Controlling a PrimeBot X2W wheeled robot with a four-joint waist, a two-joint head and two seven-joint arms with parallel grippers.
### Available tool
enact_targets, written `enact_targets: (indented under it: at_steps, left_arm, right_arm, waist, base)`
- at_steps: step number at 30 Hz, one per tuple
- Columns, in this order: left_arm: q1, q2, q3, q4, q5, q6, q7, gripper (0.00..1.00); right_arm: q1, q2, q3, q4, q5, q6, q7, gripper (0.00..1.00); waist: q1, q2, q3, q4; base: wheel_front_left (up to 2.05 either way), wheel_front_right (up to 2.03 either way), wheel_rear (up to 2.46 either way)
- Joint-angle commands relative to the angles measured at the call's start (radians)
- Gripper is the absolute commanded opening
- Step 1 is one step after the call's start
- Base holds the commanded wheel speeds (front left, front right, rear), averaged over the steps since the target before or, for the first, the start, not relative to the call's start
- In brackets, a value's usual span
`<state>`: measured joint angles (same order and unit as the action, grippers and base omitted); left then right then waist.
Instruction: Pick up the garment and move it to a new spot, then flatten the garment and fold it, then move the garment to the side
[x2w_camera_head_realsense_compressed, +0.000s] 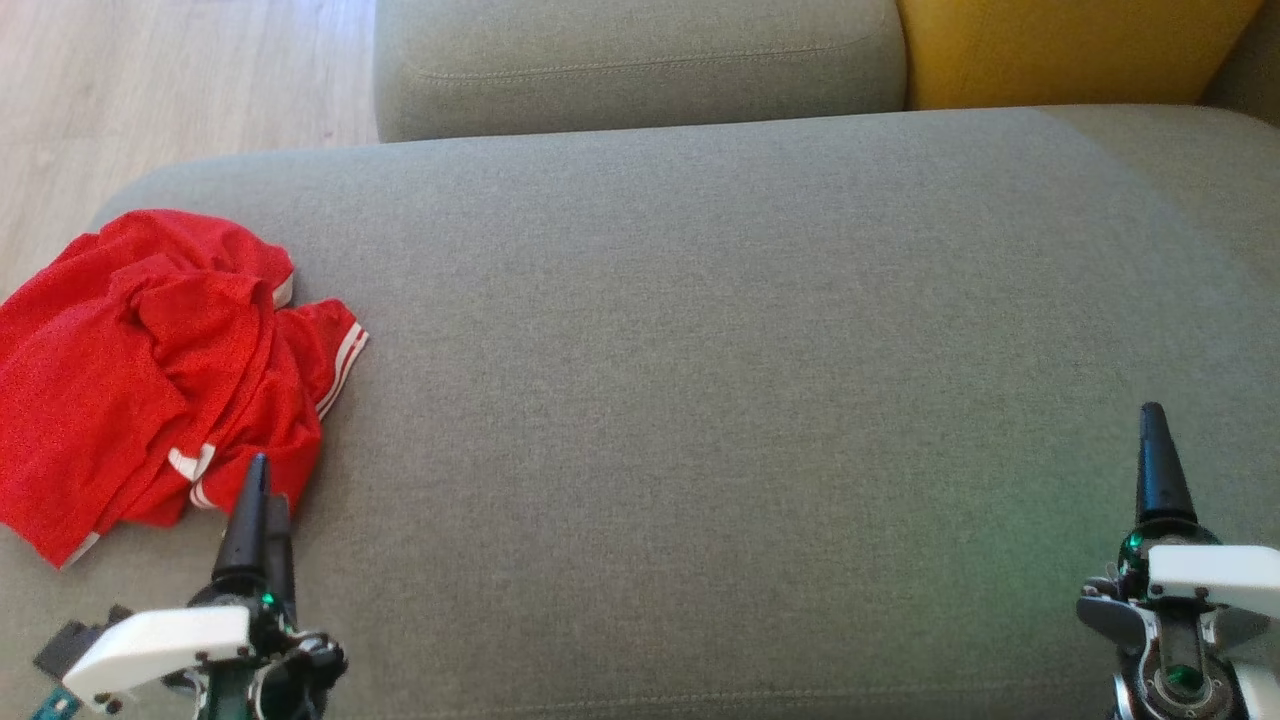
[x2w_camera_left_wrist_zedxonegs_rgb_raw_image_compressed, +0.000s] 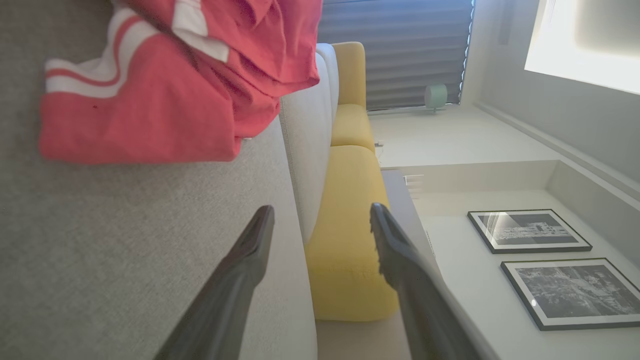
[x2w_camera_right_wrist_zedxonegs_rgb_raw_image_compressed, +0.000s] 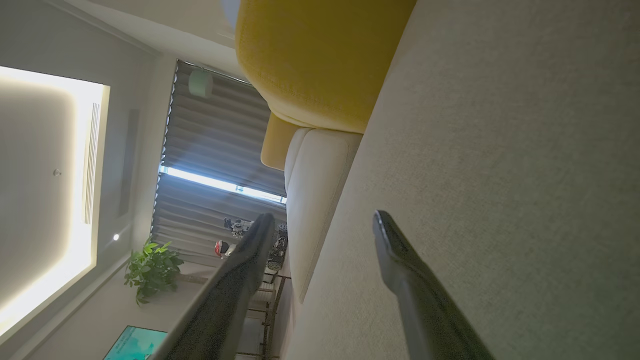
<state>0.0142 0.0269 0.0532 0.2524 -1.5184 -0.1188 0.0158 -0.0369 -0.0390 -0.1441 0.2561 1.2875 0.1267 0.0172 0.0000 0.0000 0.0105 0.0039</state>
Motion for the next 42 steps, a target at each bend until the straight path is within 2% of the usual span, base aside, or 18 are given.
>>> enact_targets:
  at_steps: [1,13,22,42]
  left_arm:
    - [-0.058,0.012,0.027,-0.058,0.032,-0.006,-0.011,1.00]
    - [-0.060,0.013,0.014,-0.135,0.212,-0.006,-0.043,1.00]
    - [-0.059,0.014,-0.038,-0.164,0.371,-0.007,-0.070,1.00]
    - [-0.061,0.017,-0.135,-0.209,0.805,-0.008,-0.129,1.00]
  right_arm:
    - [-0.055,-0.005,0.002,-0.055,-0.057,0.001,-0.014,1.00]
    - [-0.053,-0.005,0.045,-0.140,-0.271,0.002,-0.046,1.00]
    - [-0.043,-0.006,0.091,-0.191,-0.449,0.002,-0.073,1.00]
    - [-0.027,-0.008,0.149,-0.215,-0.812,0.003,-0.132,1.00]
  waist:
    - [0.0000,0.0000,0.001,0.000]
    - [0.0000,0.0000,0.003,0.002]
    - [0.0000,0.0000,0.004,0.000]
    - [0.0000,0.0000,0.016,-0.006]
  base:
    - [0.00,0.00,0.00]
    - [0.00,0.00,0.00]
    - [0.00,0.00,0.00]
    - [0.00,0.00,0.00]
